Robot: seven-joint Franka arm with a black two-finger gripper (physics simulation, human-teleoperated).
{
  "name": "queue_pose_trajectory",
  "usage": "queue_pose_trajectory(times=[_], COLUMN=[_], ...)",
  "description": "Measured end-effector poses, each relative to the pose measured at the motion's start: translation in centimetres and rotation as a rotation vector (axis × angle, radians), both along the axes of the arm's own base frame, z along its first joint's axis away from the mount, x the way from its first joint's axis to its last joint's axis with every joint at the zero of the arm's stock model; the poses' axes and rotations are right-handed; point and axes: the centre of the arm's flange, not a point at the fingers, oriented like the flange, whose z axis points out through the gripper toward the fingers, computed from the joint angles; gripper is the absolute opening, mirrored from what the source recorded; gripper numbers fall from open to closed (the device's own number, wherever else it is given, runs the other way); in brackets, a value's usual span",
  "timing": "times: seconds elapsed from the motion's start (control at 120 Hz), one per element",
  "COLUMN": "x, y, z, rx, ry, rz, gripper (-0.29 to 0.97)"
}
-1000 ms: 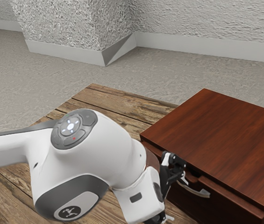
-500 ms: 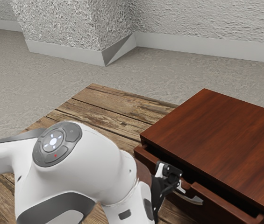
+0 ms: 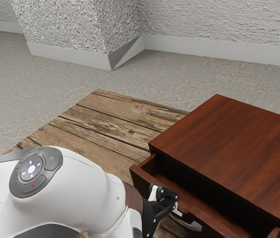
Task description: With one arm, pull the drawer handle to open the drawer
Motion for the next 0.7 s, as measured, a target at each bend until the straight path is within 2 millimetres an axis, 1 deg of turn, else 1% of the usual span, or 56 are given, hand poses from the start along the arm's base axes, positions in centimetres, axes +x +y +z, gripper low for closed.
queue_pose_trajectory(times=[0.133,0.242,0.358,0.408,0.45,0.475,0.525,0.633,0.7], x=[-1.2,-1.8,-2.1,-2.2,-2.2,-2.4,-2.8,-3.1,-3.2], y=[0.2,0.7,1.0,1.0,1.1,1.1,1.0,1.1,1.1], z=[0.4,0.2,-0.3,-0.4,-0.3,-0.3,-0.2,0.0,0.1], rx=[-0.004,-0.003,0.003,0.004,0.000,-0.002,-0.005,-0.008,-0.010], ry=[-0.011,-0.011,-0.006,-0.005,-0.006,-0.007,-0.011,-0.015,-0.018], rz=[0.003,0.011,0.018,0.019,0.023,0.024,0.025,0.028,0.030], gripper=[0.65,0.65,0.71,0.76,0.68,0.66,0.65,0.68,0.65])
